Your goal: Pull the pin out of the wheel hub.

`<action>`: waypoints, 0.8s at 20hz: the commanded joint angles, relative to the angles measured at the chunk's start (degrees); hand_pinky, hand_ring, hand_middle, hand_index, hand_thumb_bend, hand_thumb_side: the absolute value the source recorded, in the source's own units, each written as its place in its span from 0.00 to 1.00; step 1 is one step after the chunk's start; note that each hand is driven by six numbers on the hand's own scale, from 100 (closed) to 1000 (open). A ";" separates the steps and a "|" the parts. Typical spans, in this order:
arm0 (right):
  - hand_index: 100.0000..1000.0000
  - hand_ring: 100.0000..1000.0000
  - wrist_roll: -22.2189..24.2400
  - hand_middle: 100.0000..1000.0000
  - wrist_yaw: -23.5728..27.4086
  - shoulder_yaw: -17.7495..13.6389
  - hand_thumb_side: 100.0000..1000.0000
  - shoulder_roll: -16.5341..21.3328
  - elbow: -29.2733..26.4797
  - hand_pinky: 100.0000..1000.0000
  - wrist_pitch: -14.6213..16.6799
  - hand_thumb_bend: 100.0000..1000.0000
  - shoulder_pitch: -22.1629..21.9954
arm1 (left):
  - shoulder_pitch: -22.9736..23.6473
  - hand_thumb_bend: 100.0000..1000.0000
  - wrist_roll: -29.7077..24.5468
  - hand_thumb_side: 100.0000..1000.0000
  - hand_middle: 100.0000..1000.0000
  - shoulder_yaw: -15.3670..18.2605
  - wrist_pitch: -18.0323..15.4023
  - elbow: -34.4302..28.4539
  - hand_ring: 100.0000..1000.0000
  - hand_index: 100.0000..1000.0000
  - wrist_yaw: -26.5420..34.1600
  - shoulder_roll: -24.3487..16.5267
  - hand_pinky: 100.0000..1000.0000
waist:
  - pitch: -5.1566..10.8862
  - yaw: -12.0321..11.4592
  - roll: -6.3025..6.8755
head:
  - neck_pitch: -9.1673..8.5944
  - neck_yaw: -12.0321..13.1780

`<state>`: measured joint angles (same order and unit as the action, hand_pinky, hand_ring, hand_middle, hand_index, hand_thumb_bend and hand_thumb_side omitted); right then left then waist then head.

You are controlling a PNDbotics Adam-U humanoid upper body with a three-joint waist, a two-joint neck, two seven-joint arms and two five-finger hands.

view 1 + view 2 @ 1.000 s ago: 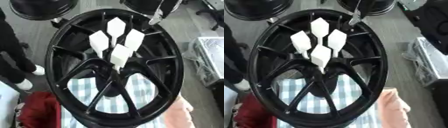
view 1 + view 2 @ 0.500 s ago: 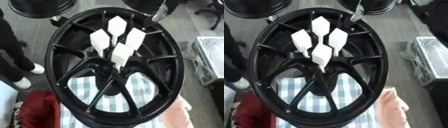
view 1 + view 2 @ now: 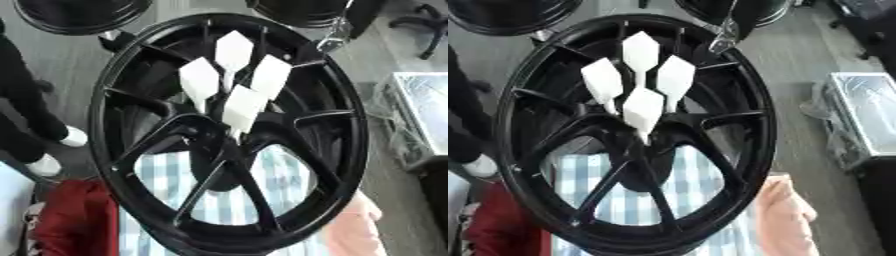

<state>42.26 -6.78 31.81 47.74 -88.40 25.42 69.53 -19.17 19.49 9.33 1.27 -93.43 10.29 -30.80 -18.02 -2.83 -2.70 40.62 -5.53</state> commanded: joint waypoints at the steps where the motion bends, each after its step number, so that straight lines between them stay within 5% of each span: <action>1: 0.79 0.73 9.71 0.73 1.31 -0.96 0.06 2.82 -3.10 0.80 9.48 0.49 0.26 | -0.80 0.16 -0.15 0.62 0.80 0.22 -0.06 -1.10 0.78 0.76 -0.41 -2.24 0.74 | 0.80 -0.10 0.18 | -0.82 0.82; 4: 0.79 0.71 9.71 0.74 1.83 -1.09 0.09 3.88 -5.45 0.78 9.39 0.54 -0.66 | -0.86 0.15 -0.19 0.62 0.80 0.18 -0.04 -1.12 0.78 0.76 -0.41 -2.22 0.74 | 0.64 -0.22 0.14 | -1.04 1.84; 16: 0.81 0.69 9.71 0.73 3.51 -2.89 0.05 6.17 -9.38 0.75 6.26 0.49 -3.53 | -0.96 0.14 -0.43 0.63 0.80 0.17 -0.06 -1.18 0.78 0.76 -0.41 -2.00 0.74 | 0.46 -0.37 0.05 | -1.39 3.06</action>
<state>43.78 -3.74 30.25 51.93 -96.89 23.90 65.30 -19.35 19.21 9.30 1.26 -93.56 10.28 -30.80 -18.52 -3.20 -2.94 39.68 -2.60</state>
